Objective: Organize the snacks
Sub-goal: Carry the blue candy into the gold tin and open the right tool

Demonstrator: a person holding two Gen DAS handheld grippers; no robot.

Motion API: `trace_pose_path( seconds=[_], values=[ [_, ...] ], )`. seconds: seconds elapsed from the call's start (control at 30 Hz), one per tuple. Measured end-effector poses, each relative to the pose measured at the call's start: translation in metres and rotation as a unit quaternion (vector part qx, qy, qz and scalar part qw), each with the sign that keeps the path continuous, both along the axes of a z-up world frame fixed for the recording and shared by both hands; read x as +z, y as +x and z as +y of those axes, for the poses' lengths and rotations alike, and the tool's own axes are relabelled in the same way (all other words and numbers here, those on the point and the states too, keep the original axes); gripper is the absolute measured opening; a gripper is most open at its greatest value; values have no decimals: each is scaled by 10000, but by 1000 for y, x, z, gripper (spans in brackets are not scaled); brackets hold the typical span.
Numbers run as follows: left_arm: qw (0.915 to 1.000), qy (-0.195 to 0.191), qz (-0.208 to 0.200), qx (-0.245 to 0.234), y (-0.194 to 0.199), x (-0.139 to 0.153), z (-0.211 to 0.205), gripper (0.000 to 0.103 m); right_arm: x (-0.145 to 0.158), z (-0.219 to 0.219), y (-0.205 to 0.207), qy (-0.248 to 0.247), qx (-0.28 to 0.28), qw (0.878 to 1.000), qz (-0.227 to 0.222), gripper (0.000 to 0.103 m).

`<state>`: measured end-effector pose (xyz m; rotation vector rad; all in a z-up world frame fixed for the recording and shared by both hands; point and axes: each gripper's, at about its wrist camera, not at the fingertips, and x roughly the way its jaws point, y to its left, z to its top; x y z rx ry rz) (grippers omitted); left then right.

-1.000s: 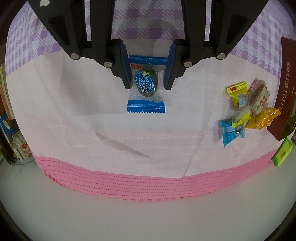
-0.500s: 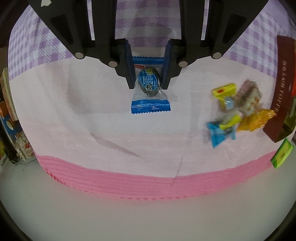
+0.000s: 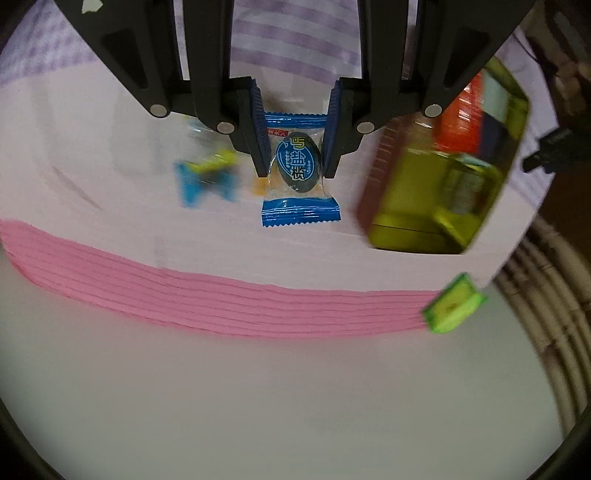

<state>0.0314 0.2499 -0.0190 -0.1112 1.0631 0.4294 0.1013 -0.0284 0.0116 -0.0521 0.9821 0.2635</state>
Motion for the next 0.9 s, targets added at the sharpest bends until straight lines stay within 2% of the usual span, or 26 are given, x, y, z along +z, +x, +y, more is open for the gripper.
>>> trace_pose_path(
  seconds=[0.33,0.63,0.9],
  values=[
    [9998,-38,70,198,0,-5,15,63,-18,86,5,-141,796,9966,126,26],
    [9995,-80,118,298,1,-7,20,63,-36,118,10,-432,1098,9927,247,26],
    [9995,-68,113,292,1,-6,20,65,-46,124,12,-591,1170,9909,317,26]
  ],
)
